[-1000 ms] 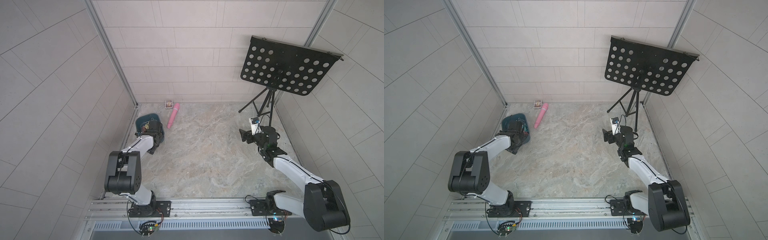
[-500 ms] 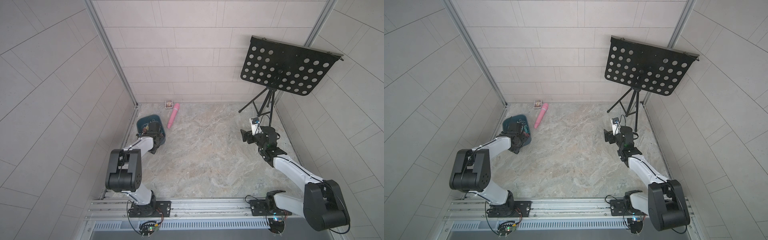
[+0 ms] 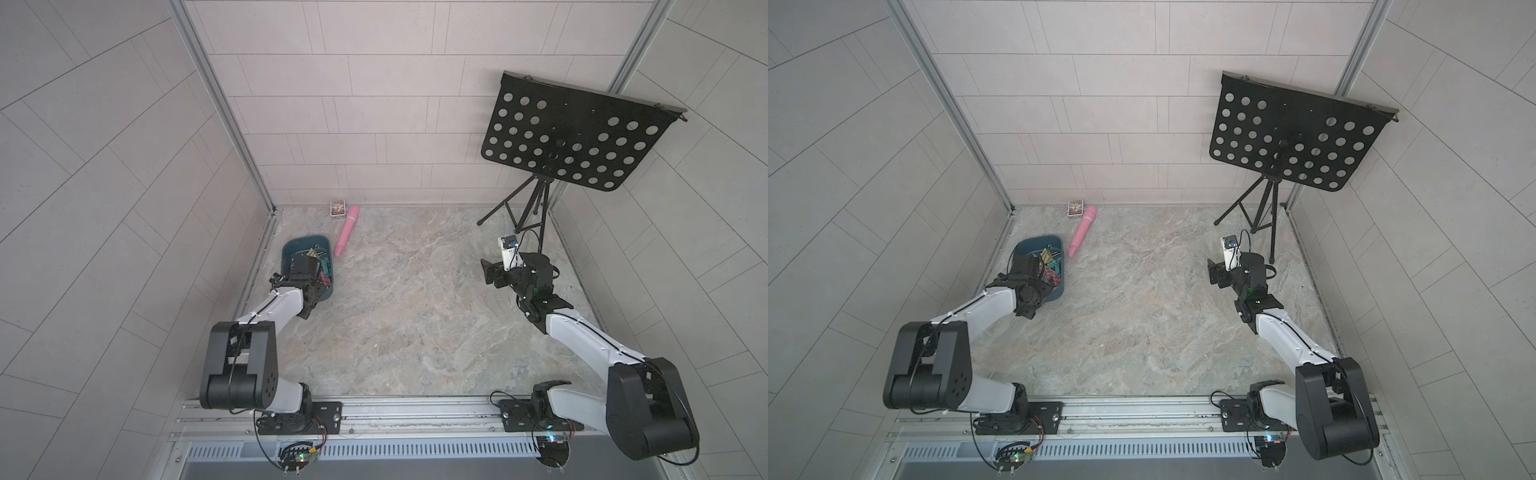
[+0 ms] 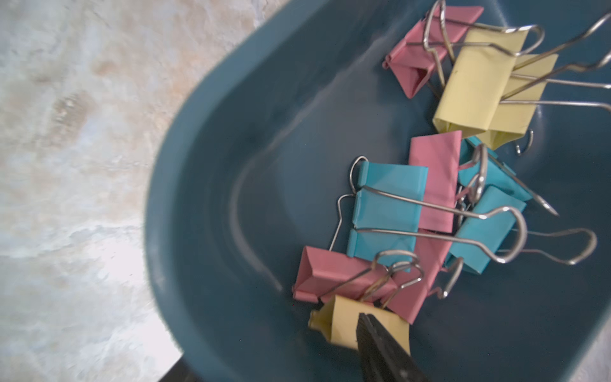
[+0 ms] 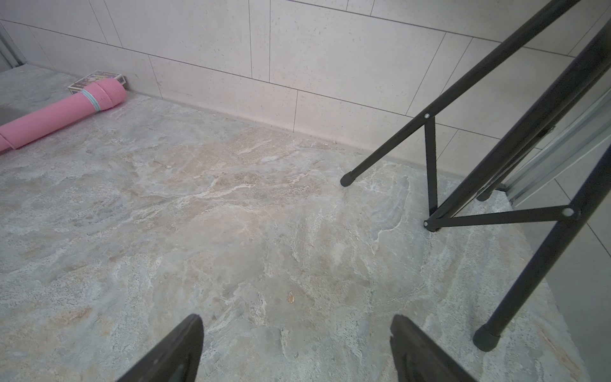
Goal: Take out the binder clips from the storage box
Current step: Move the storage box to the center of the board.
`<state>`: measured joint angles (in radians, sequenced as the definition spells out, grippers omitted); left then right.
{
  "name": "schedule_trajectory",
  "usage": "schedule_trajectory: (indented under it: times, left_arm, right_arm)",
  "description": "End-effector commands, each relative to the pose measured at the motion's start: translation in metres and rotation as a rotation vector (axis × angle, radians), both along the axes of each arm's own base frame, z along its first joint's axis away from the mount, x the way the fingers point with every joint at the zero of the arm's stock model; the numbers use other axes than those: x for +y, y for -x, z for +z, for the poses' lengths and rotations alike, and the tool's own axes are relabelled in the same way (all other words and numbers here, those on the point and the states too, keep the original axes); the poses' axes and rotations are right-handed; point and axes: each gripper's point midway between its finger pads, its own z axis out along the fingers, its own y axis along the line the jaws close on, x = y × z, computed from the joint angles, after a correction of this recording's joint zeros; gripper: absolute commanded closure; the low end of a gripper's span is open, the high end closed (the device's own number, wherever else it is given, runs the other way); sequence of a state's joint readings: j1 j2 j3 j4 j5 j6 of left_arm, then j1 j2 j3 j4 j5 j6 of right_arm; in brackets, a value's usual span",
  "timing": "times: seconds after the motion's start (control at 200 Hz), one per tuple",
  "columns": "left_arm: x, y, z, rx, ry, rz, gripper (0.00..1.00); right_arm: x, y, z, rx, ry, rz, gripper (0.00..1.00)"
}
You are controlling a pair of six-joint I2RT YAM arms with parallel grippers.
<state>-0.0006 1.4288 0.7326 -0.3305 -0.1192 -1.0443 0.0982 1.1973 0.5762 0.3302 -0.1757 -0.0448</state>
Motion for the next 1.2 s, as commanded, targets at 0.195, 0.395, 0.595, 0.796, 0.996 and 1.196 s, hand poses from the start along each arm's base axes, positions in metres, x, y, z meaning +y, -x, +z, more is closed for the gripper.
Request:
schedule_trajectory:
  times: [0.195,0.395,0.595,0.796,0.996,1.196]
  left_arm:
    - [0.002,0.032,-0.004,0.044,-0.026,-0.026,0.37]
    - [-0.003,0.033,-0.016,0.074,-0.005,-0.056,0.44]
    - [-0.001,0.036,-0.010,0.071,-0.016,-0.052,0.48]
    - [0.001,0.048,-0.008,0.065,-0.028,-0.040,0.52]
    - [0.001,0.057,-0.008,0.067,-0.028,-0.045,0.53]
    - [-0.007,0.056,-0.009,0.070,-0.008,-0.107,0.59]
  right_arm:
    - [0.003,-0.004,0.001,0.002,-0.009,0.008,0.08]
    - [0.006,-0.005,-0.001,0.007,-0.018,0.022,0.09]
    - [0.006,-0.006,-0.003,0.012,-0.018,0.022,0.09]
    - [0.007,-0.006,-0.004,0.016,-0.019,0.023,0.10]
    - [0.007,-0.006,-0.005,0.017,-0.019,0.025,0.10]
    - [0.006,-0.006,-0.005,0.018,-0.017,0.021,0.10]
